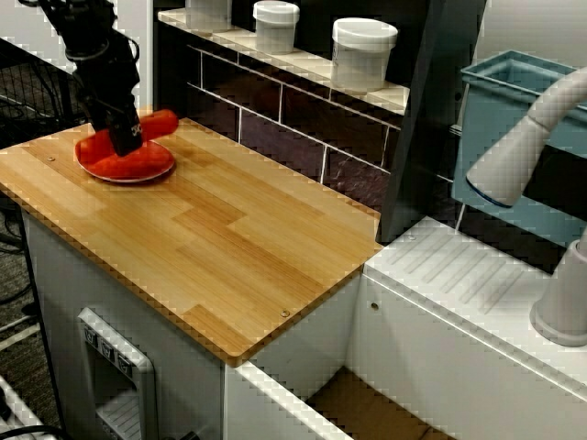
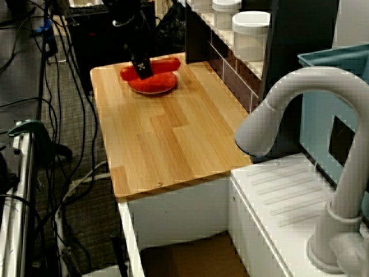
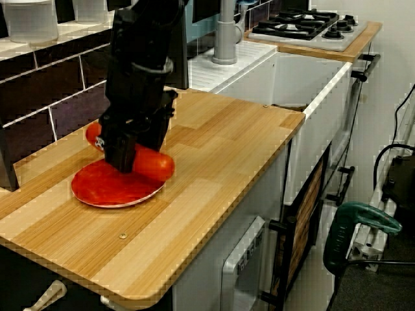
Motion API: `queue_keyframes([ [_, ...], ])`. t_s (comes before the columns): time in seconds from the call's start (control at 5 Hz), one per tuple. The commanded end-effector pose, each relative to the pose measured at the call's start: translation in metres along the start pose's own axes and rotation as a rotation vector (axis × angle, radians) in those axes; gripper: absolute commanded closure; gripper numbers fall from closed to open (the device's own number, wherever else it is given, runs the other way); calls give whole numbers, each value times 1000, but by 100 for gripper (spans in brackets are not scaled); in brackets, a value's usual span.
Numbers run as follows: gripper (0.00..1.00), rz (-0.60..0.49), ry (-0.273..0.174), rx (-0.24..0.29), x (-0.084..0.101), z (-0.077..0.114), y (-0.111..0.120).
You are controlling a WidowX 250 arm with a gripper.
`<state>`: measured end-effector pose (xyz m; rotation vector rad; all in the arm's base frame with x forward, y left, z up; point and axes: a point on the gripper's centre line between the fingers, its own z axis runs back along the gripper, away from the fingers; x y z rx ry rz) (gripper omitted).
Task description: Put the object on the plate
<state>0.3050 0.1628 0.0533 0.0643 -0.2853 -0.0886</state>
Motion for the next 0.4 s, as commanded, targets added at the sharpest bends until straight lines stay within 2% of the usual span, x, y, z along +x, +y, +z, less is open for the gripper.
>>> queue_keyframes([
  [0.0, 100, 9, -9, 67, 13, -6, 6],
  [0.2, 0, 8, 6, 82, 15, -6, 5],
])
